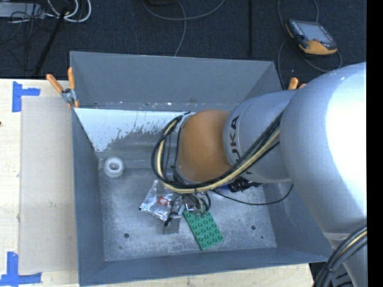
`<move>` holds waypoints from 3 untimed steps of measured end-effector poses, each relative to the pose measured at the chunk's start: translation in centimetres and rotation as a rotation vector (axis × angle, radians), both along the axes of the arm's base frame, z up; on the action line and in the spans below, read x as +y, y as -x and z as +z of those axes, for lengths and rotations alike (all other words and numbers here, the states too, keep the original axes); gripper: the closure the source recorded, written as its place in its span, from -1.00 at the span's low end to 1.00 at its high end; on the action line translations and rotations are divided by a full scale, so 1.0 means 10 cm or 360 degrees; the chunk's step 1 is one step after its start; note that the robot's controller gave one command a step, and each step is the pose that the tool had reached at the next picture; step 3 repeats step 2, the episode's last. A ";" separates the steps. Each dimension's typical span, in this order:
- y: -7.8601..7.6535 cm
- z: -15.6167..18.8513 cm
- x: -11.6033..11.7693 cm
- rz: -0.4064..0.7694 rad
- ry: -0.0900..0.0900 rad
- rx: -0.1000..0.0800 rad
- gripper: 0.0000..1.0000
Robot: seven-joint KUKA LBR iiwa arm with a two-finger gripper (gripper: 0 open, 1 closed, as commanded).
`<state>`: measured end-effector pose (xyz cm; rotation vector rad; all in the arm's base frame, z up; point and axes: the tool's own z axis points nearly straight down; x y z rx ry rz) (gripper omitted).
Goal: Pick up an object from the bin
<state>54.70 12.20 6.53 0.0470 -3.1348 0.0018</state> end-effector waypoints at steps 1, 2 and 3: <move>-0.02 0.04 0.00 -0.0005 -0.0003 -0.0010 1.00; 0.00 1.95 0.18 0.0047 -0.0006 -0.0026 1.00; 0.00 1.95 0.18 0.0047 -0.0006 -0.0026 1.00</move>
Offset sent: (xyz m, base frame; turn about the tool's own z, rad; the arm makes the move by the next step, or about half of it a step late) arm 0.0000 0.0000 0.0000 0.0000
